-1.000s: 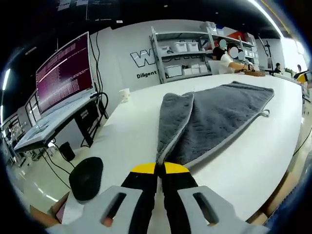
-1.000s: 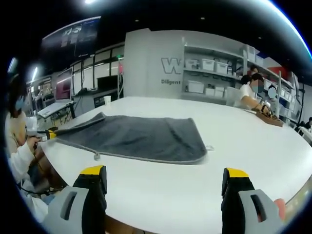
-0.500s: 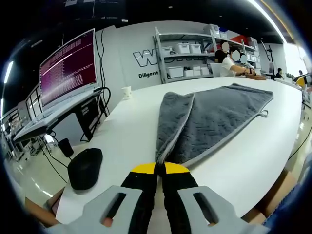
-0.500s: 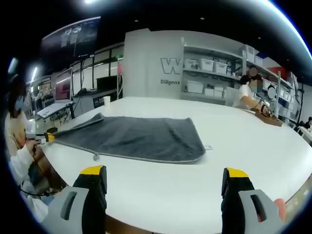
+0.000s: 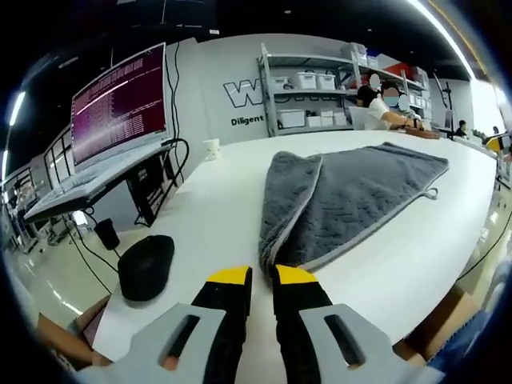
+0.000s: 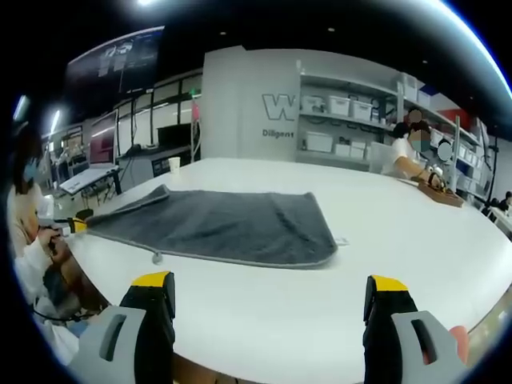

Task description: Open the folded towel by lifting each exposed corner and separating the folded layers until the towel lies flat within the target outline without major curled edges

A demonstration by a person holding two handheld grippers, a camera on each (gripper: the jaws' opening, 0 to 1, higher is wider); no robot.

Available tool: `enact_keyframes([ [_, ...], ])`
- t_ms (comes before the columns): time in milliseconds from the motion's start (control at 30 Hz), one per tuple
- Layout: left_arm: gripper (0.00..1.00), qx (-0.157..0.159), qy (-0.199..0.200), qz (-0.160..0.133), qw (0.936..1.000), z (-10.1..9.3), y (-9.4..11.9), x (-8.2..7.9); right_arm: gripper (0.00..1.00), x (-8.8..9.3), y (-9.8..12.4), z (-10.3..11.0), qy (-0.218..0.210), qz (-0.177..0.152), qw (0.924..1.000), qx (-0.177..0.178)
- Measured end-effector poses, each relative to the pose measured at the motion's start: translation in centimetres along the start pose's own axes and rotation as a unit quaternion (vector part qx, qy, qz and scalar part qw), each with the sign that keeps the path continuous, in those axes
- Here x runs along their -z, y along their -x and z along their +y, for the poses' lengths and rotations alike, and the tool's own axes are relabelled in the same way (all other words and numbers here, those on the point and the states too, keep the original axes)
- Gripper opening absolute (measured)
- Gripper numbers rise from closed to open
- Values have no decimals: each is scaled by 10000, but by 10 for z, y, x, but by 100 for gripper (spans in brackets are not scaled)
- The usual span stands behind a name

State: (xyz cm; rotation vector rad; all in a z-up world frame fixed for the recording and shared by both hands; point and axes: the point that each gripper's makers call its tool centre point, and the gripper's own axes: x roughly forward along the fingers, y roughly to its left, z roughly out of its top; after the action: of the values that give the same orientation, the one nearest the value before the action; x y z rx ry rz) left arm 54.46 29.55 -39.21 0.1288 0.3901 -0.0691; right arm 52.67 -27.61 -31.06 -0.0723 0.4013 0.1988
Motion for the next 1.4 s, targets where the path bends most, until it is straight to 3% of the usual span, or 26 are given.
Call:
enact_keyframes([
  [233, 18, 89, 141, -231, 9996, -5, 21, -18, 99, 4, -1, -2, 36, 99, 9999, 75],
  [600, 38, 645, 93, -711, 9953, -51, 47, -67, 99, 3, -1, 3, 79, 91, 9999, 25],
  [867, 51, 883, -66, -738, 9933, -73, 54, -87, 99, 1, 0, 2, 40, 57, 10000, -10],
  [1133, 59, 1113, -122, -677, 9914, -89, 52, -91, 98, -1, 2, -1, 13, -1, 10000, 47],
  [1400, 74, 958, -147, -518, 9939, -92, 57, -87, 99, 2, -1, 1, 39, 61, 10000, 5],
])
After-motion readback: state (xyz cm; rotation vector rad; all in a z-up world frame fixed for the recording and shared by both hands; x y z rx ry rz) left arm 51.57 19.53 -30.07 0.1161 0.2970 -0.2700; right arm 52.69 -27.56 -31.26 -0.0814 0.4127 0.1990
